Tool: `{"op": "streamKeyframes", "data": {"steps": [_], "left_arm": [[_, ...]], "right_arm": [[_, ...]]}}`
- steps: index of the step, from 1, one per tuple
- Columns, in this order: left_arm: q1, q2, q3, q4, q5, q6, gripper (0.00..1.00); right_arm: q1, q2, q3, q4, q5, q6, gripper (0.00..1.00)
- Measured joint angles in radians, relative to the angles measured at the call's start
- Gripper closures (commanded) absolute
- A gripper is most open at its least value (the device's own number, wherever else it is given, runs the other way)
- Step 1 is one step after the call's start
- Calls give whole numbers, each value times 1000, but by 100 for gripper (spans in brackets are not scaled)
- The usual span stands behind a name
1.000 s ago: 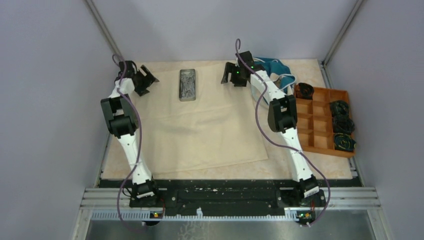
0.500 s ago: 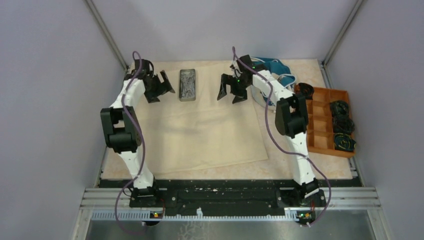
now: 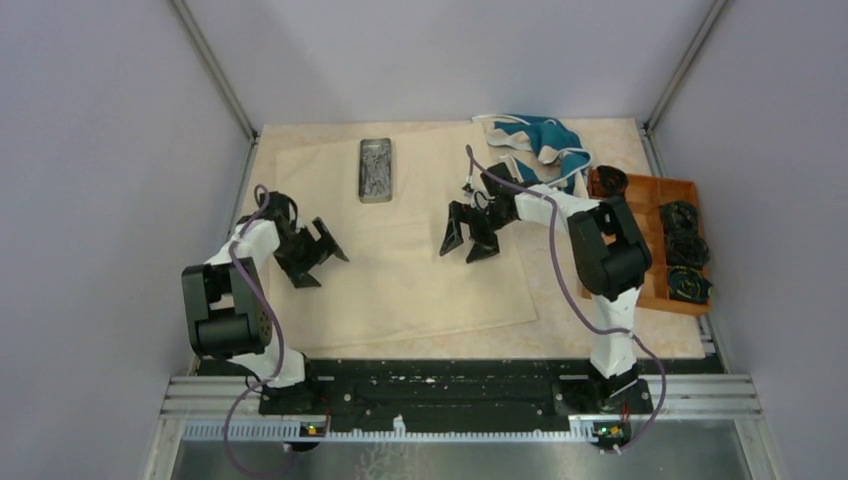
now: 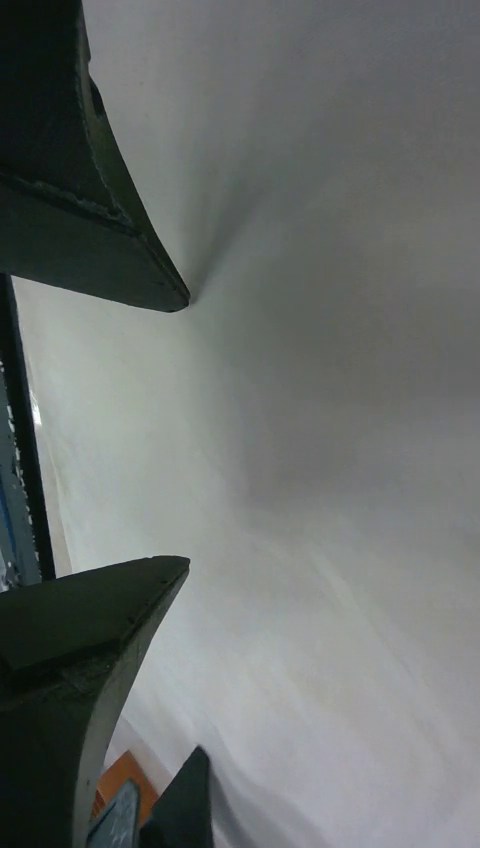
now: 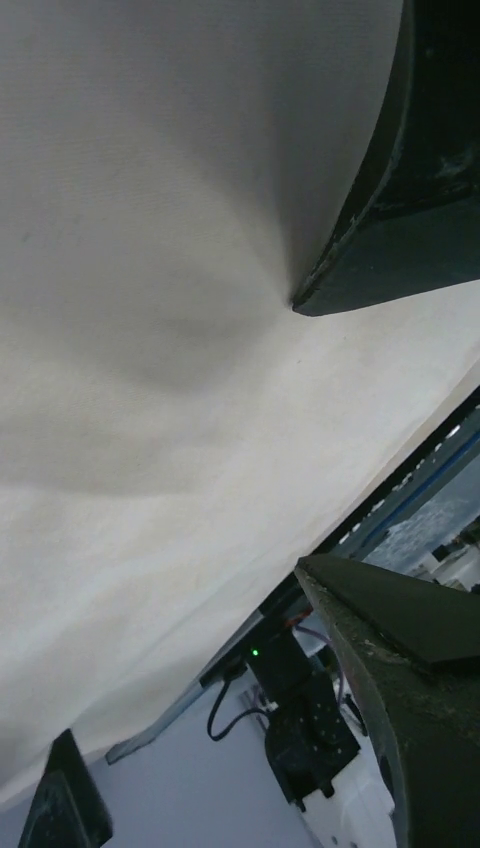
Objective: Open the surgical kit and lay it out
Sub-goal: Smooth out the surgical kit at the center of the board.
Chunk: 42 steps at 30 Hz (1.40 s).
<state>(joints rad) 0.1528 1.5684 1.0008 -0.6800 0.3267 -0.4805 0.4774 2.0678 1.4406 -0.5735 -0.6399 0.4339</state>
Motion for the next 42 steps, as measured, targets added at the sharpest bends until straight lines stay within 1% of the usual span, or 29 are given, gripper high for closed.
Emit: {"op": "streamKeyframes", "data": {"steps": [3, 4, 6, 8, 10, 12, 14, 17, 19, 22, 25, 27, 30, 33, 36, 39, 42], "left_arm": [[43, 0, -108, -35, -21, -58, 2], [53, -1, -121, -53, -27, -76, 2], [72, -26, -137, -89, -59, -100, 2], [75, -76, -151, -117, -87, -105, 2], [72, -142, -151, -143, -100, -102, 2], [63, -195, -137, -156, -100, -98, 2], [40, -226, -103, -148, -78, -96, 2], [10, -220, -76, -80, -17, -99, 2], [1, -186, -76, -47, 11, -107, 2], [3, -126, -104, 3, 24, -132, 2], [6, -122, -183, 40, 0, -159, 2], [14, -142, -254, 35, -37, -184, 2], [26, -225, -298, -14, -75, -209, 2], [28, -318, -301, -72, -101, -209, 2], [27, -388, -256, -66, -69, -200, 2], [13, -372, -199, 30, 18, -203, 2], [-32, -269, -161, 188, 144, -215, 4]], "right_arm": [[-23, -80, -117, 56, 25, 16, 11], [-25, -105, -146, 58, 39, 15, 10], [-29, -164, -204, 43, 86, 4, 10], [-29, -227, -249, -13, 140, -16, 9], [-27, -261, -247, -64, 163, -33, 9], [-21, -271, -210, -102, 167, -49, 9], [-10, -271, -173, -101, 158, -56, 9], [8, -270, -164, -71, 115, -53, 9], [13, -272, -195, -50, 100, -47, 9], [12, -301, -336, 0, 104, -44, 9], [-2, -370, -475, 10, 92, -26, 8], [-10, -441, -538, 2, 129, -30, 8], [-23, -547, -608, -74, 194, -33, 7], [-29, -616, -583, -154, 213, -32, 6], [-29, -608, -482, -158, 203, -29, 7], [-34, -527, -363, -106, 174, -11, 9], [-35, -427, -334, 8, 118, 25, 10]]}}
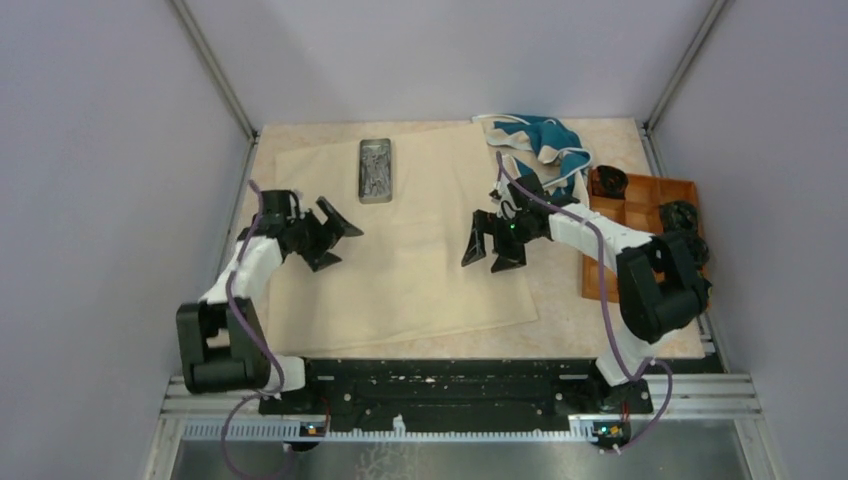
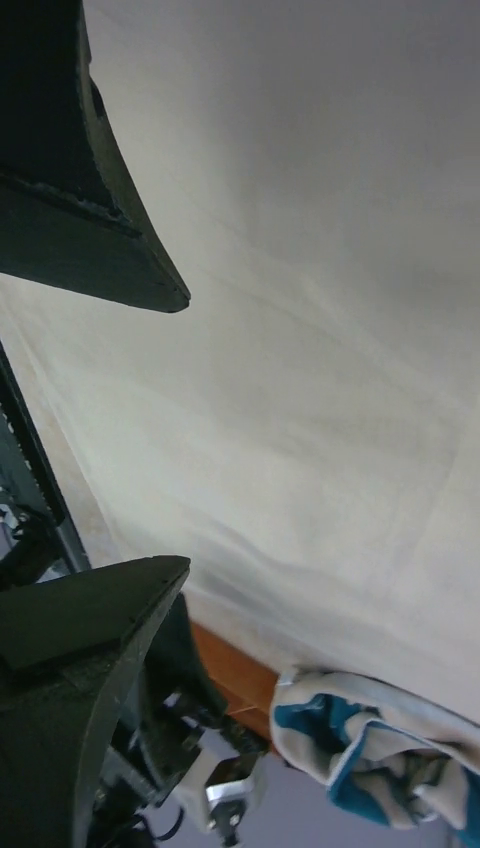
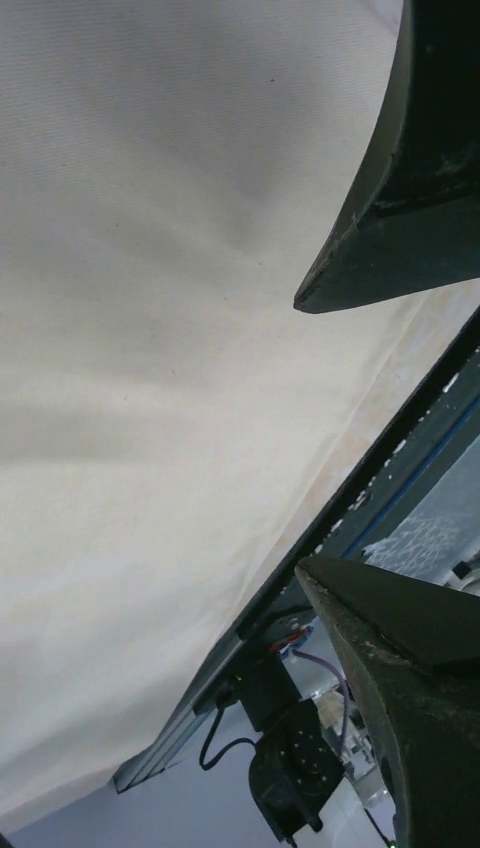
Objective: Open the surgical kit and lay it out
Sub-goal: Smooth out the surgical kit at the center of the board, then pick up the container from the surgical kit.
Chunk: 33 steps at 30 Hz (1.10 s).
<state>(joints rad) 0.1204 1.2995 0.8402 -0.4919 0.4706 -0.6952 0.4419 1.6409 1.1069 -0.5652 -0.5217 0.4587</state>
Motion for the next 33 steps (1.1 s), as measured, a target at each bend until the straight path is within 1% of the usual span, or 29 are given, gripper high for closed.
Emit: {"op": "streamKeyframes", "data": {"steps": [3, 5, 6, 8, 11, 13, 15, 17, 19, 22, 25, 29, 31, 33], "left_arm": [[-76, 172, 32, 121, 68, -2, 4], [-116, 268, 23, 152, 60, -2, 4], [-121, 287, 4, 155, 50, -2, 4], [-109, 284, -28, 161, 56, -10, 4], [-101, 245, -36, 136, 10, 21, 3], [-100, 225, -17, 82, -25, 60, 3], [-100, 217, 51, 10, -55, 106, 5], [-100, 220, 171, -35, -79, 155, 7], [-100, 240, 294, -35, -96, 188, 11], [-101, 340, 496, -8, -121, 224, 17], [-108, 518, 704, 5, -176, 255, 22], [-137, 778, 962, -40, -272, 307, 27], [-160, 882, 1071, -66, -319, 334, 31], [-185, 958, 1145, -80, -369, 357, 36]], "right_arm": [[-3, 62, -41, 55, -13, 22, 10], [-8, 69, -85, 62, 3, 23, 10], [-13, 68, -114, 64, 13, 22, 10], [-34, 38, -162, 67, 2, 28, 10], [-53, -41, -211, 20, 53, 8, 10], [-59, -86, -209, -39, 74, -8, 8], [-59, -124, -181, -93, 85, -23, 8], [-59, -142, -101, -148, 101, -41, 8], [-59, -142, -16, -164, 128, -58, 11], [-67, -140, 103, -185, 180, -85, 13], [-92, -132, 174, -195, 215, -119, 13], [-138, -118, 191, -225, 247, -153, 14], [-155, -104, 191, -236, 260, -164, 15], [-166, -90, 191, -243, 275, -172, 15]]}}
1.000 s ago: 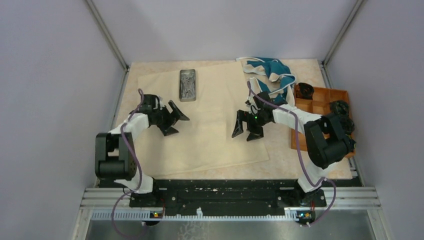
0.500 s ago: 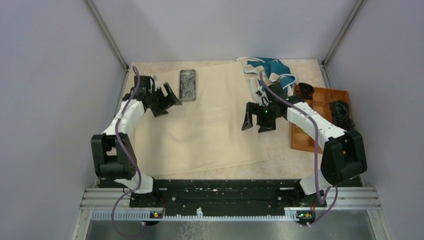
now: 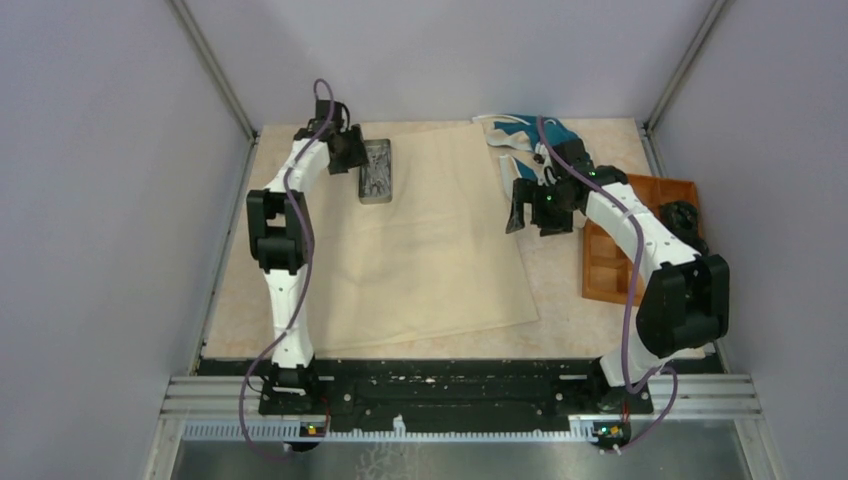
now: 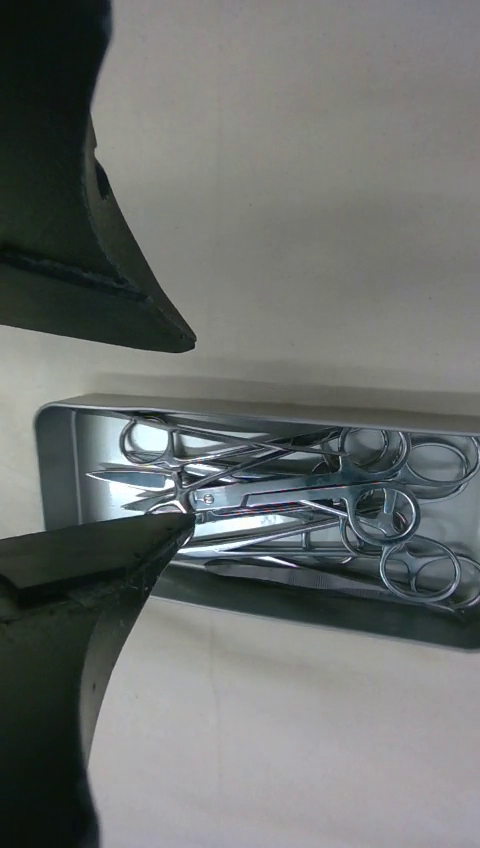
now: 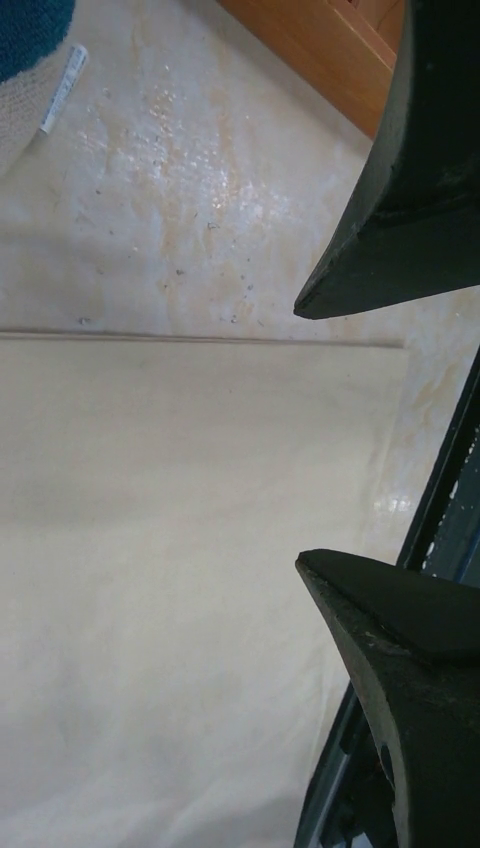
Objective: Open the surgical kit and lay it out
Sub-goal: Pick up the container from the surgical kit.
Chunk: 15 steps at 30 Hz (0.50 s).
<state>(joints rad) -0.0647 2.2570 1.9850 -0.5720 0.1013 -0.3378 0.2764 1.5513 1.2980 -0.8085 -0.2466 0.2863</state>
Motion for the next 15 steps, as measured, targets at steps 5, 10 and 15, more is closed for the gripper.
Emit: {"op": "streamKeyframes", "data": {"steps": [5, 10, 15], "left_arm": [[-45, 56, 37, -10, -106, 45, 43], [-74, 101, 98, -1, -172, 79, 51], [-84, 145, 129, 11, -223, 87, 56]], "right_arm": [[-12, 23, 5, -8, 37, -18, 15], [-34, 31, 30, -9, 47, -45, 16], [-80, 31, 31, -12, 42, -59, 16]]}}
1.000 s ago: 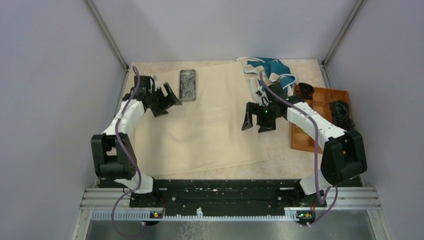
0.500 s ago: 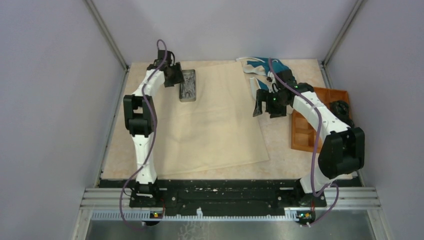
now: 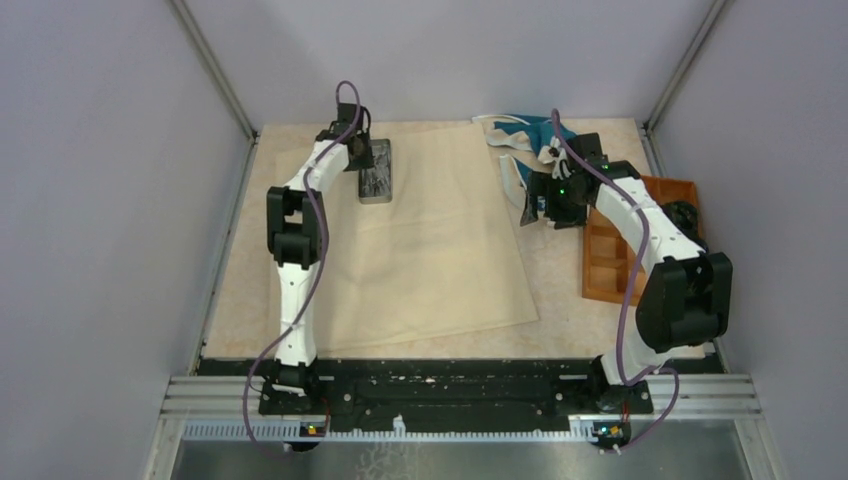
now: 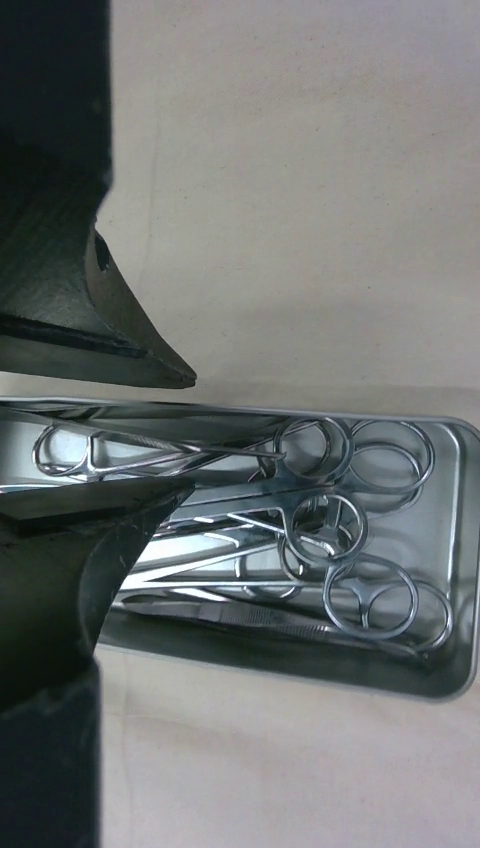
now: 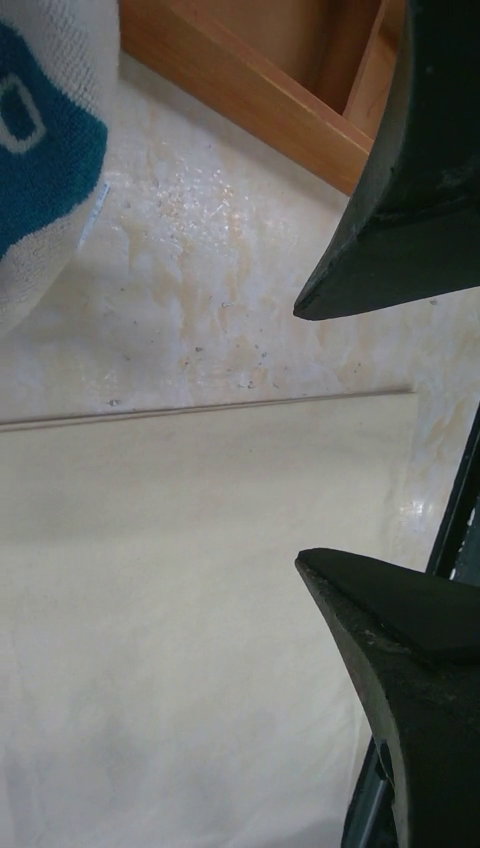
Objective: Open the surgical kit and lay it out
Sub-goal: Pick up the container from the surgical kit.
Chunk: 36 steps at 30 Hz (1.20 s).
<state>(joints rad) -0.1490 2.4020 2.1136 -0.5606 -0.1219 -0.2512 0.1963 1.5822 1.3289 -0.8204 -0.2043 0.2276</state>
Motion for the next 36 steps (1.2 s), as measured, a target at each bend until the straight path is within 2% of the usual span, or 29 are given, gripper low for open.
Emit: {"op": "streamKeyframes", "data": {"steps": [3, 6, 13, 19, 27, 32, 36], "left_arm": [[-3, 20, 7, 3, -27, 2, 61], [-3, 38, 16, 6, -39, 3, 75], [-3, 62, 51, 3, -51, 11, 92], [-3, 63, 64, -16, -55, 19, 100], [-3, 39, 34, -33, -61, 37, 100], [0, -122, -169, -58, -63, 23, 100], [6, -310, -355, -104, -85, -2, 100]], "right_arm": [[-25, 0, 0, 0, -4, 0, 16], [-35, 0, -6, 3, -6, 0, 17], [-36, 0, -13, 2, -9, 0, 17], [-36, 0, -13, 2, -21, 0, 19], [-36, -1, -33, 24, -73, 2, 22], [-29, -1, -57, 29, -116, 12, 22], [1, -1, -58, 40, -149, 20, 22]]}}
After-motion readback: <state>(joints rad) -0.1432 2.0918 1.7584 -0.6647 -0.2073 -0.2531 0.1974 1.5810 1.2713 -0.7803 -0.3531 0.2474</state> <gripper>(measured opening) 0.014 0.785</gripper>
